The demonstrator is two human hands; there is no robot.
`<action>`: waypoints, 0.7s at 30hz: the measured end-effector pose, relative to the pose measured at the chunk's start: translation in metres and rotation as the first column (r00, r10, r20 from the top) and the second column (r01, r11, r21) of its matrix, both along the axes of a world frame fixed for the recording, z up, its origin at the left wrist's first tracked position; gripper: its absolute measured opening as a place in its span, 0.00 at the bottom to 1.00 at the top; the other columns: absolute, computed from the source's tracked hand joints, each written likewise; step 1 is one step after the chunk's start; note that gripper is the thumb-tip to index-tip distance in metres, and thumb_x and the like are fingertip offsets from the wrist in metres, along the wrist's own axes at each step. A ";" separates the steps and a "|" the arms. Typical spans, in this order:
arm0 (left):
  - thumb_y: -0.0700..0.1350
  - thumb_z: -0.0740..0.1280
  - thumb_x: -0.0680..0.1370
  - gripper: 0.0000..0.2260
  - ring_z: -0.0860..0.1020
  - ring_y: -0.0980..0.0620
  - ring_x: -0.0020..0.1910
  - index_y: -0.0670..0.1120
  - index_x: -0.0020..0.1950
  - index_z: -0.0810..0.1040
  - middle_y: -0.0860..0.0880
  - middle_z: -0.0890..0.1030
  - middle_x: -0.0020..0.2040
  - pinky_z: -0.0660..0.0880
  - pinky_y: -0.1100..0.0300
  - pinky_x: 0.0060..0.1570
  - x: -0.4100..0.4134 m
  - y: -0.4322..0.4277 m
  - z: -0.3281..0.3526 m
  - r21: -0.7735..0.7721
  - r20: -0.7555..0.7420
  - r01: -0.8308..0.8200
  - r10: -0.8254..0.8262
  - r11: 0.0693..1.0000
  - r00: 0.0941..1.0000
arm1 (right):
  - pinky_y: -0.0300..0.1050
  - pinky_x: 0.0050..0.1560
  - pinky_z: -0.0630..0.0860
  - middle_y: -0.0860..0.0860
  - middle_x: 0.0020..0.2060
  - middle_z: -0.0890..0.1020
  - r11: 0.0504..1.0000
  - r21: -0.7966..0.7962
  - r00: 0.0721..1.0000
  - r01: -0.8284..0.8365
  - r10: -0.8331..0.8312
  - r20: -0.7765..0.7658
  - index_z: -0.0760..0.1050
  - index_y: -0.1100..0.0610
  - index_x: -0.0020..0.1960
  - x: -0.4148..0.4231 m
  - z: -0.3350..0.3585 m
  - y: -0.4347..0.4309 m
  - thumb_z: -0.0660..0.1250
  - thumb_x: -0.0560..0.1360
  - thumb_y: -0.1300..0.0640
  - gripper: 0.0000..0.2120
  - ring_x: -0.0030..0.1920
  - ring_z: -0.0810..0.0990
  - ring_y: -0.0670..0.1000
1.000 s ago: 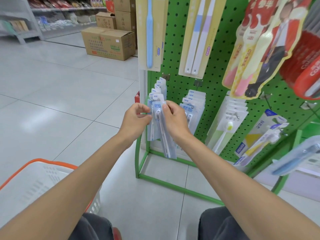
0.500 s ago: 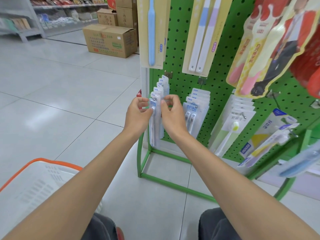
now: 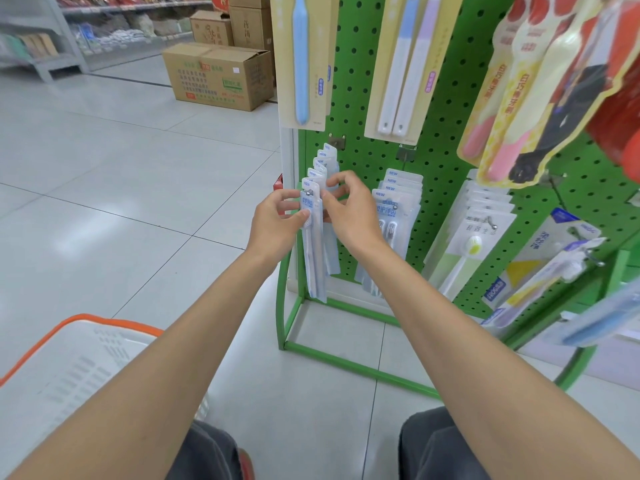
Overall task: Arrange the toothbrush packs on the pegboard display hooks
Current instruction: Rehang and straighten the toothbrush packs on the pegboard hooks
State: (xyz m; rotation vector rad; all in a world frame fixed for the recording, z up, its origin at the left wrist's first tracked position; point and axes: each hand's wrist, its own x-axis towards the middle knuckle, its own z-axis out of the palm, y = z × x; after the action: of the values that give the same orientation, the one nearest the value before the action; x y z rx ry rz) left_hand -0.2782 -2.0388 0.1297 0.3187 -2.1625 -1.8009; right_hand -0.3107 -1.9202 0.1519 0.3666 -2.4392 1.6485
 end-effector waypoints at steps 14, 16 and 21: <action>0.39 0.68 0.78 0.11 0.79 0.51 0.48 0.47 0.60 0.78 0.47 0.82 0.55 0.73 0.61 0.44 -0.001 -0.001 0.000 -0.015 -0.007 -0.035 0.035 0.999 0.999 | 0.44 0.45 0.72 0.53 0.42 0.81 0.991 0.093 0.984 0.097 -0.082 -0.157 0.80 0.60 0.46 0.002 0.002 0.004 0.62 0.80 0.62 0.08 0.44 0.77 0.52; 0.38 0.68 0.79 0.11 0.79 0.51 0.49 0.48 0.60 0.78 0.48 0.82 0.56 0.75 0.59 0.46 -0.001 0.000 0.001 -0.024 -0.007 -0.042 0.042 0.999 0.999 | 0.38 0.42 0.69 0.52 0.43 0.80 0.988 0.082 0.979 0.133 -0.118 -0.168 0.79 0.59 0.48 0.005 0.003 0.006 0.61 0.81 0.61 0.08 0.44 0.76 0.50; 0.41 0.68 0.79 0.12 0.80 0.49 0.53 0.48 0.62 0.77 0.49 0.81 0.57 0.78 0.52 0.56 0.001 0.002 0.002 -0.071 0.008 -0.062 0.063 0.996 0.998 | 0.27 0.40 0.67 0.51 0.43 0.80 0.987 0.072 0.972 0.142 -0.125 -0.199 0.78 0.58 0.48 0.015 0.007 0.016 0.61 0.81 0.61 0.08 0.44 0.75 0.48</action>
State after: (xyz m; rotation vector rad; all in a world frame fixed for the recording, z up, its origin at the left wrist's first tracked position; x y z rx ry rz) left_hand -0.2771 -2.0373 0.1319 0.3755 -2.1925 -1.6886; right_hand -0.2954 -1.9042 0.1584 0.3487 -2.3393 1.3883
